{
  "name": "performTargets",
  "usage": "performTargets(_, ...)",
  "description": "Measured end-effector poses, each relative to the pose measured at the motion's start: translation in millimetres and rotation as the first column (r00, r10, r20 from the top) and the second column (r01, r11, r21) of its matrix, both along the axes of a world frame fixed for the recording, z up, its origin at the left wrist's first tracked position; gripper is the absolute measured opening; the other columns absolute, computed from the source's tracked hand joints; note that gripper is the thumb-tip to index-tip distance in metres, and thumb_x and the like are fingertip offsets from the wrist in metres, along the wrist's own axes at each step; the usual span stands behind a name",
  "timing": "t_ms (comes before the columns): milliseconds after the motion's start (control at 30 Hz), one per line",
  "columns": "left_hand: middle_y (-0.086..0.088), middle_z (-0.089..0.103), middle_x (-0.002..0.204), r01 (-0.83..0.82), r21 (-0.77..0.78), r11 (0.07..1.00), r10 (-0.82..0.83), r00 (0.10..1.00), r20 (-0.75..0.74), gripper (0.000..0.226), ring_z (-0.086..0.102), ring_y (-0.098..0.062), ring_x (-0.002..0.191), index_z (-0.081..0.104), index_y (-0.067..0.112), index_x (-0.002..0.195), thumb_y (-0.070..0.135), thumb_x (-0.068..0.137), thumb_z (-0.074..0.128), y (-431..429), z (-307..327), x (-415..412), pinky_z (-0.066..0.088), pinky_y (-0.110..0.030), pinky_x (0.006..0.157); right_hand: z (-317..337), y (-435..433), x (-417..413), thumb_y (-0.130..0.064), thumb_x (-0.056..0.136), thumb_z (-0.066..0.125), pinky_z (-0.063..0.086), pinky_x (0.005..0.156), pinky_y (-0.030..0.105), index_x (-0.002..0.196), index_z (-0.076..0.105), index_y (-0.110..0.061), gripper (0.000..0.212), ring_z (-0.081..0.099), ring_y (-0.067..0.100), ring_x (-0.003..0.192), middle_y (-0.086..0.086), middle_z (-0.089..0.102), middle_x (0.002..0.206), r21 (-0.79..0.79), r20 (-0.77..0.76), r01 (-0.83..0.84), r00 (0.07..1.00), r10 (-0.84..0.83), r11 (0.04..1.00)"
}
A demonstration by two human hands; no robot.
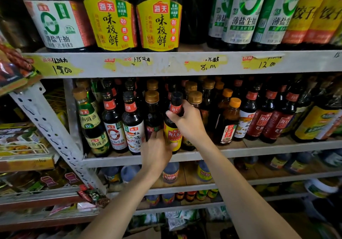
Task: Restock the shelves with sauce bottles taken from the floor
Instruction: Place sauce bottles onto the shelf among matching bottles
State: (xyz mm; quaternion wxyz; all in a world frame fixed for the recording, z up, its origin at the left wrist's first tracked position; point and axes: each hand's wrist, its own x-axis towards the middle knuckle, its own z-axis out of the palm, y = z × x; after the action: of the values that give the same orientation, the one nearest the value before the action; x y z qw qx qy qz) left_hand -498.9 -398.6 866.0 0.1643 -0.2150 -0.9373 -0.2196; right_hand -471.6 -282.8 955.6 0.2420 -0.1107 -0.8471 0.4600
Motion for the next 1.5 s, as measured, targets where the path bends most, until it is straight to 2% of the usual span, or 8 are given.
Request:
performTargets(233, -0.004, 0.069, 0.103, -0.015, 0.0, 1.0, 0.015, 0.998, 0.064, 0.046, 0.064, -0.03, 0.101, 0.058, 0.013, 0.109, 0.049, 0.083, 0.07, 5, -2, -7, 0.041, -0.048, 0.099, 0, -1, -17, -0.028, 0.092, 0.069, 0.05, 0.077, 0.033, 0.105, 0.058, -0.011, 0.024, 0.065, 0.023, 0.093, 0.005, 0.067, 0.098, 0.037, 0.07, 0.002, 0.998, -0.005, 0.999)
performTargets(400, -0.01, 0.071, 0.093, -0.032, -0.035, 0.999, 0.034, 0.997, 0.068, 0.046, 0.068, -0.033, 0.086, 0.056, 0.009, 0.099, 0.051, 0.085, 0.067, 5, 0, -5, 0.048, -0.041, 0.08, -1, -8, -19, -0.025, 0.093, 0.068, 0.053, 0.083, 0.041, 0.106, 0.054, -0.011, 0.024, 0.065, 0.029, 0.098, 0.008, 0.067, 0.103, 0.02, 0.092, 0.039, 0.995, -0.041, 0.999)
performTargets(533, -0.01, 0.071, 0.089, -0.022, -0.061, 0.998, 0.026, 0.998, 0.056, 0.046, 0.068, -0.032, 0.081, 0.056, 0.009, 0.094, 0.052, 0.084, 0.066, 4, 0, -6, 0.05, -0.042, 0.081, 5, -13, -20, -0.025, 0.094, 0.067, 0.051, 0.09, 0.046, 0.109, 0.055, -0.008, 0.026, 0.061, 0.033, 0.106, 0.011, 0.064, 0.111, 0.02, 0.137, 0.031, 0.99, -0.033, 0.999)
performTargets(800, -0.007, 0.07, 0.081, -0.016, -0.085, 0.996, 0.019, 0.999, 0.037, 0.045, 0.069, -0.027, 0.075, 0.054, 0.011, 0.096, 0.053, 0.086, 0.064, 3, -1, -6, 0.049, -0.037, 0.07, 31, -12, -24, -0.046, 0.085, 0.073, 0.049, 0.082, 0.043, 0.113, 0.064, -0.006, 0.05, 0.058, 0.042, 0.108, 0.016, 0.051, 0.13, 0.438, 0.317, 0.074, 0.92, -0.231, 0.896)
performTargets(933, -0.005, 0.07, 0.082, -0.015, -0.098, 0.995, 0.019, 0.999, 0.041, 0.043, 0.069, -0.025, 0.076, 0.052, 0.012, 0.098, 0.053, 0.088, 0.061, 5, -2, -8, 0.048, -0.035, 0.069, 38, -13, -22, -0.053, 0.084, 0.071, 0.041, 0.064, 0.036, 0.117, 0.056, -0.01, 0.057, 0.065, 0.04, 0.099, 0.013, 0.067, 0.108, 0.499, 0.183, 0.188, 0.931, -0.315, 0.846)
performTargets(1167, -0.001, 0.07, 0.083, -0.03, -0.181, 0.983, 0.036, 0.999, 0.029, 0.041, 0.069, -0.023, 0.076, 0.052, 0.014, 0.101, 0.054, 0.093, 0.053, 9, -6, -8, 0.031, -0.03, 0.06, 46, -15, -27, -0.017, 0.085, 0.066, 0.038, 0.06, 0.036, 0.129, 0.046, -0.013, 0.048, 0.067, 0.042, 0.089, 0.015, 0.069, 0.096, 0.609, 0.072, 0.164, 0.963, -0.261, 0.776)
performTargets(1333, -0.002, 0.067, 0.07, -0.005, -0.218, 0.976, 0.012, 0.999, 0.033, 0.035, 0.067, -0.023, 0.063, 0.059, 0.016, 0.085, 0.049, 0.095, 0.054, 13, -13, -4, 0.032, -0.027, 0.052, 47, -10, -31, -0.012, 0.086, 0.065, 0.038, 0.062, 0.037, 0.121, 0.054, -0.008, 0.036, 0.065, 0.045, 0.093, 0.019, 0.066, 0.101, 0.63, 0.102, 0.1, 0.972, -0.21, 0.77)
performTargets(1500, -0.005, 0.068, 0.073, 0.037, -0.149, 0.988, -0.022, 0.995, 0.1, 0.03, 0.068, -0.026, 0.07, 0.06, 0.016, 0.084, 0.042, 0.098, 0.051, 16, -18, -8, 0.034, -0.027, 0.053, 47, -7, -32, -0.01, 0.086, 0.066, 0.039, 0.063, 0.037, 0.119, 0.054, -0.008, 0.036, 0.065, 0.044, 0.091, 0.019, 0.067, 0.099, 0.608, 0.105, 0.075, 0.979, -0.173, 0.79)
